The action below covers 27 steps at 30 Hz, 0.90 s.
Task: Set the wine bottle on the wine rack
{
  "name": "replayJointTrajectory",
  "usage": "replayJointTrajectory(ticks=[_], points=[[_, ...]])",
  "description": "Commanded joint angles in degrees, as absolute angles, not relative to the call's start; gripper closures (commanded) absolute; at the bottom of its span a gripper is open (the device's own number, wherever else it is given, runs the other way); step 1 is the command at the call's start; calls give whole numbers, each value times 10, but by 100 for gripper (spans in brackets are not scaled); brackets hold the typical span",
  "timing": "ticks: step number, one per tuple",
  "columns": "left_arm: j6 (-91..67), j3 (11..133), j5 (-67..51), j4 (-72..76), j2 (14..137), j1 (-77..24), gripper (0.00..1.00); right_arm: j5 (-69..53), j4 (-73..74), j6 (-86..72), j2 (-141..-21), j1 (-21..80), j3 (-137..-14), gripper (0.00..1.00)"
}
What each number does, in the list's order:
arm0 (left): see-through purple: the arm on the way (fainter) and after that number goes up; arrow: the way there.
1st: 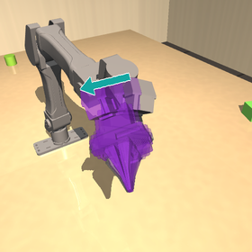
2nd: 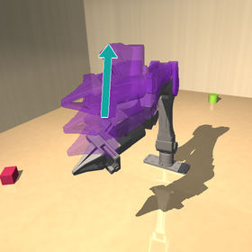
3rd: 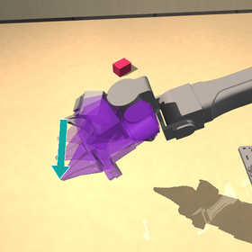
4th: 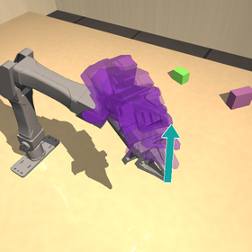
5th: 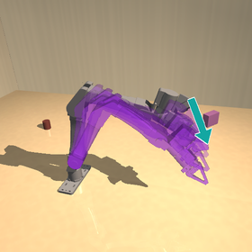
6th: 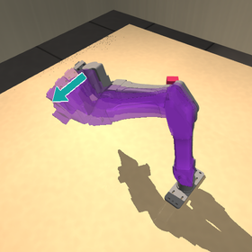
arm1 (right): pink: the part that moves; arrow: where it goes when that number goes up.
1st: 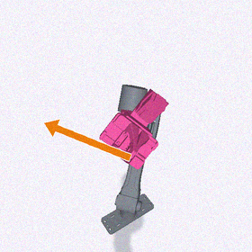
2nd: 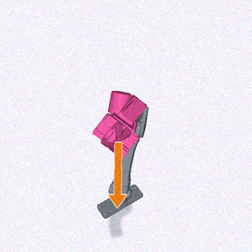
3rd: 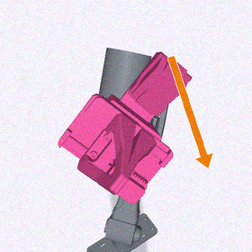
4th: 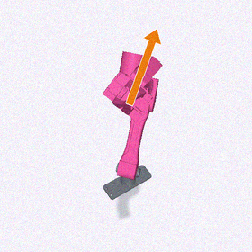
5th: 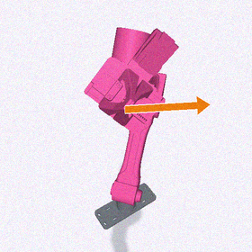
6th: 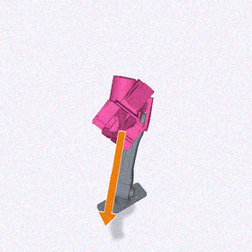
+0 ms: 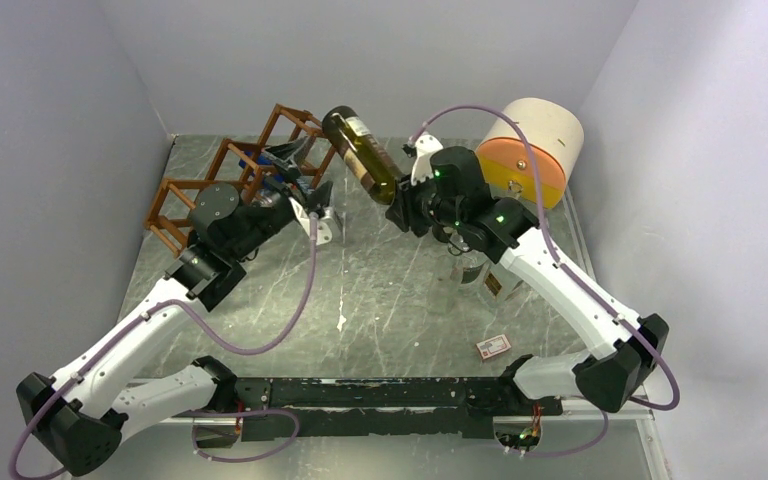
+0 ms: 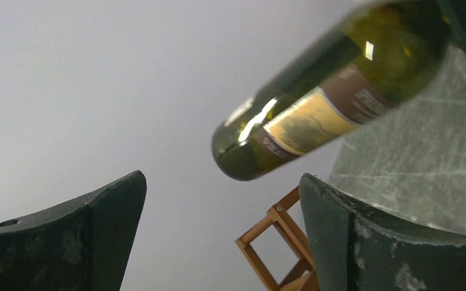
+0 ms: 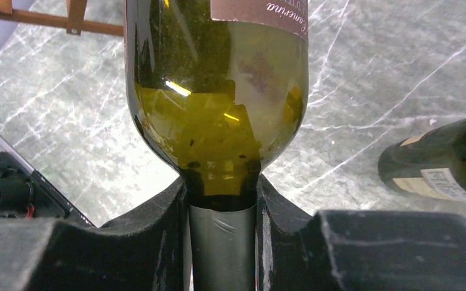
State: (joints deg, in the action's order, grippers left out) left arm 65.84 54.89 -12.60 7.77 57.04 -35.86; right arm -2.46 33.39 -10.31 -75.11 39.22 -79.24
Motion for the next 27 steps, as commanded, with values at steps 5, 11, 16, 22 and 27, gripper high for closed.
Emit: replayJointTrajectory(ticks=[5, 11, 16, 22, 27], points=[[188, 592, 148, 164, 558, -364, 1, -96, 246, -79, -737, 393, -755, 100], [66, 701, 229, -53, 612, -363, 1, -138, 243, -60, -746, 404, -704, 100], [17, 748, 223, -150, 636, -357, 1, -161, 235, -24, -757, 463, -670, 100], [-7, 779, 183, -181, 648, -333, 1, -187, 214, -18, -778, 518, -654, 100], [-43, 813, 160, -215, 664, -298, 1, -166, 194, -34, -820, 544, -666, 100]])
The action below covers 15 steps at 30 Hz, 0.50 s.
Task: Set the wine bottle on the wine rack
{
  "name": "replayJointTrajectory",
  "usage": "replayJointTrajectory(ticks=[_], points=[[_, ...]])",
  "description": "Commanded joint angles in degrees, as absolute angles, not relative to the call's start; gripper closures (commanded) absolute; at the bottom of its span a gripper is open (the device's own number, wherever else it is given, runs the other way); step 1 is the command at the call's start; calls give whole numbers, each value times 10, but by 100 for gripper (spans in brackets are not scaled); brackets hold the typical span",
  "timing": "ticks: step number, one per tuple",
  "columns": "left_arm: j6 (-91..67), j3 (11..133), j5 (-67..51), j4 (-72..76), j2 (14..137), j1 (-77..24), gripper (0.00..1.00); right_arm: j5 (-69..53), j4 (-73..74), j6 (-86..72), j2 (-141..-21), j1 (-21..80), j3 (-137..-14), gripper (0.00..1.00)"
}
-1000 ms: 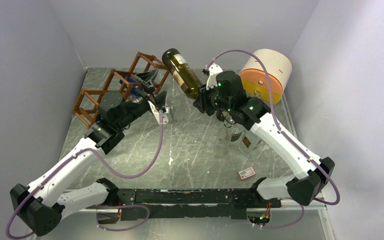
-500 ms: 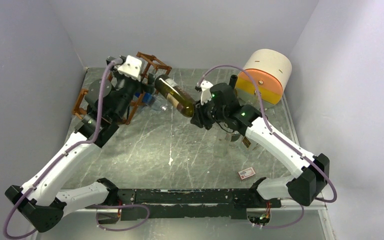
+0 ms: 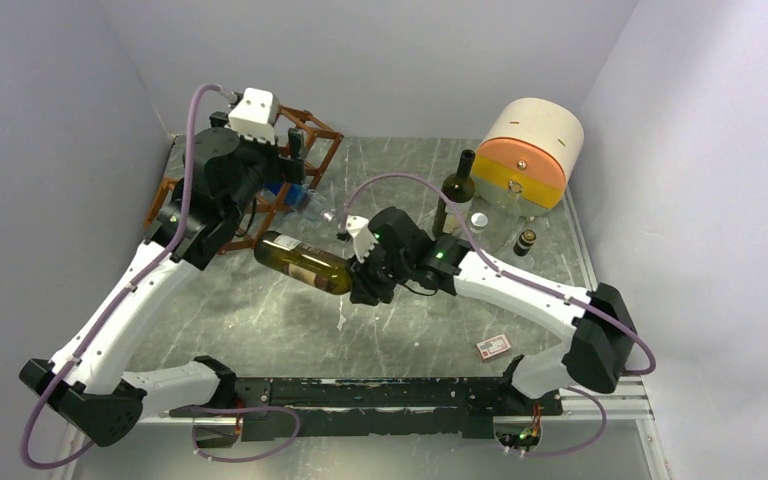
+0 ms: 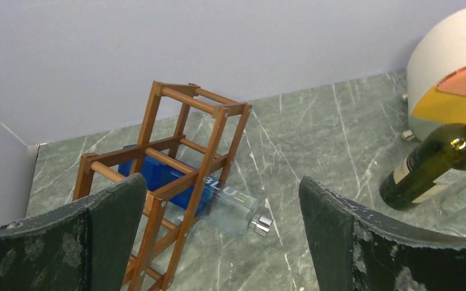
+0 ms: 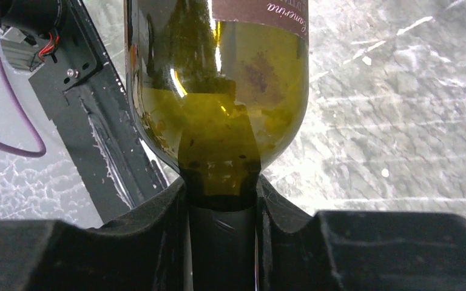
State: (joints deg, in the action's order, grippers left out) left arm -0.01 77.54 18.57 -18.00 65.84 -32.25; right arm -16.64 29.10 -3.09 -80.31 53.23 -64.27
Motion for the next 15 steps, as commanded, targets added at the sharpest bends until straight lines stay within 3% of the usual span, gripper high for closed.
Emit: replayJointTrajectory(ticks=[1, 15], points=[[-48, 815, 160, -218, 664, -295, 1, -159, 182, -45, -830, 545, -667, 100], [-56, 807, 157, -257, 604, -289, 1, -93, 92, -158, -961, 577, -721, 100]])
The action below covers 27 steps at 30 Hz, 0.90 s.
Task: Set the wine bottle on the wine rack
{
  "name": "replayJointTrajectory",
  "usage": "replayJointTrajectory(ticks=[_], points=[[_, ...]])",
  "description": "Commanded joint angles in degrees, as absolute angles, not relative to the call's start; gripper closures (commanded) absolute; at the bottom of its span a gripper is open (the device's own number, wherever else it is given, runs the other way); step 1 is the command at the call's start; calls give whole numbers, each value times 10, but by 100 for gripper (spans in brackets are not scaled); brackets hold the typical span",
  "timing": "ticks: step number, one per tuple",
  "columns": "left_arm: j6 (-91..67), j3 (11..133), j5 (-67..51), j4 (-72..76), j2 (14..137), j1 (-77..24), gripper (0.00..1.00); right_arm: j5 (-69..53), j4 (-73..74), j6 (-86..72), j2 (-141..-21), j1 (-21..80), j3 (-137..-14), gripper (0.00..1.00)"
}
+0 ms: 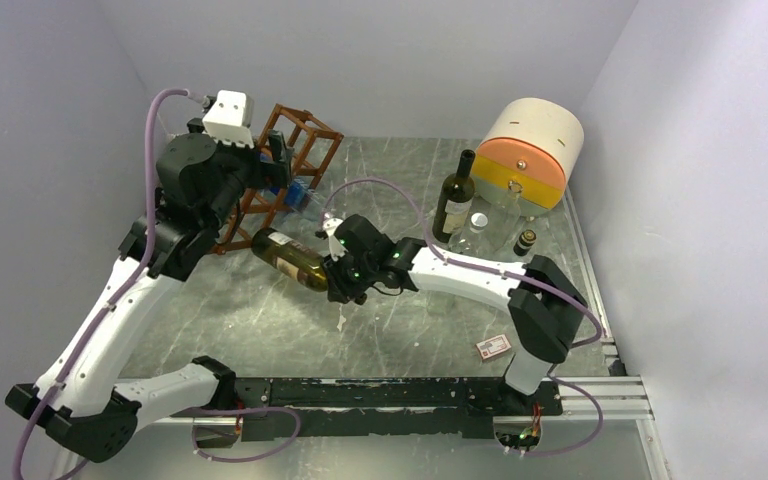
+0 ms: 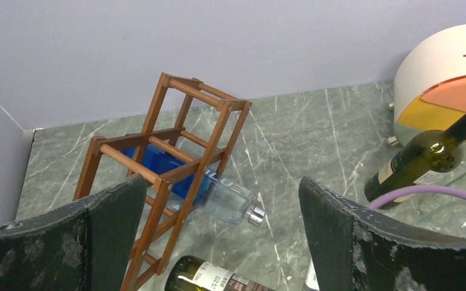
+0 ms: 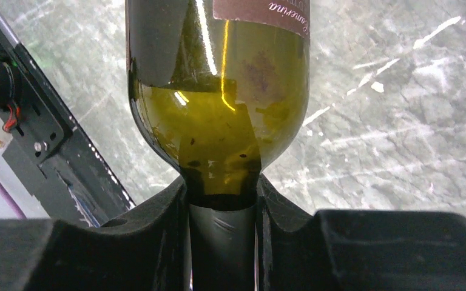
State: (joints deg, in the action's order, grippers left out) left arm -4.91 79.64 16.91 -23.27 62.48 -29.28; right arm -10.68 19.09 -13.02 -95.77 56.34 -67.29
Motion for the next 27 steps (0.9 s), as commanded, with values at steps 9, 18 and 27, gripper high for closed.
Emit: replayJointTrajectory(ticks=[9, 18, 27], points=[[-50, 801, 157, -280, 577, -289, 1, -68, 70, -208, -1012, 593, -757, 100], [-47, 794, 153, -290, 569, -289, 1, -66, 63, -229, -1043, 596, -774, 100], [-47, 798, 151, -293, 571, -289, 1, -74, 33, -239, -1065, 597, -787, 100]])
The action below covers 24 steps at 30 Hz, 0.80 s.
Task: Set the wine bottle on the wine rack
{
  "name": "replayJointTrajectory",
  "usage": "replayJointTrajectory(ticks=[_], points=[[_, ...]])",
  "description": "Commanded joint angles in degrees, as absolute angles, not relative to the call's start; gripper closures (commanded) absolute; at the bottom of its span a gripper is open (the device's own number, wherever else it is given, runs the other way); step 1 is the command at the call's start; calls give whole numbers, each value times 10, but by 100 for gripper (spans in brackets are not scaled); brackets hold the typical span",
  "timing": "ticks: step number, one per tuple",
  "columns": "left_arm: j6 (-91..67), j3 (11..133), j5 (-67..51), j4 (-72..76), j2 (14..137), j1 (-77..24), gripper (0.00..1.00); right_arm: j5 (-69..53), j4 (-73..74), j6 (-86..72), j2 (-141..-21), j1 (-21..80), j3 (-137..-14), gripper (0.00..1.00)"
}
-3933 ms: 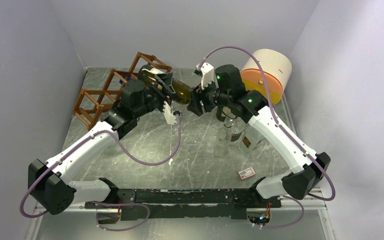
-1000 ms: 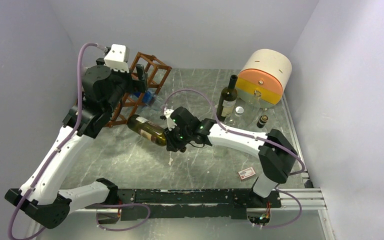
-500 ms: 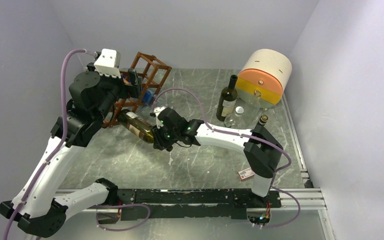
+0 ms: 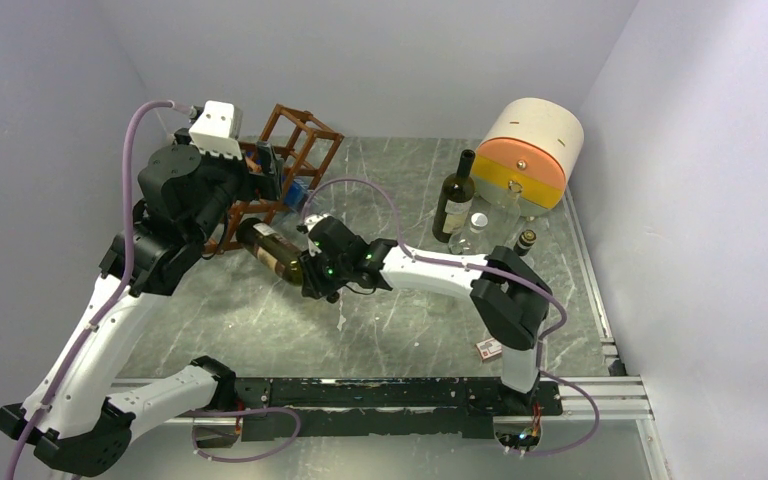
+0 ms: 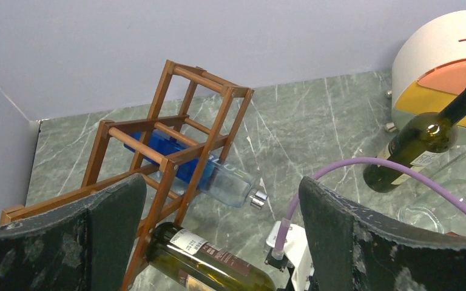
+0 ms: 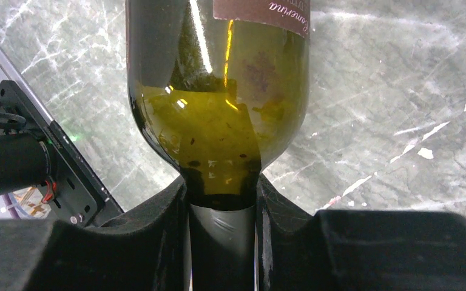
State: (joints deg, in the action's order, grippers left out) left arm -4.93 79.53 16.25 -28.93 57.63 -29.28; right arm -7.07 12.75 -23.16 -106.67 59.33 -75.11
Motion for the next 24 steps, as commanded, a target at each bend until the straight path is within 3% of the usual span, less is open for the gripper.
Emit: replayJointTrajectory(ticks=[1, 11, 24], points=[[-47, 798, 150, -294, 571, -289, 1, -74, 27, -243, -1067, 597, -788, 100], [-57, 802, 136, -306, 570, -289, 1, -65, -19, -273, -1122, 598, -834, 100], [-49, 813, 117, -316, 571, -290, 1, -49, -12, -248, -1254, 596, -985, 100]])
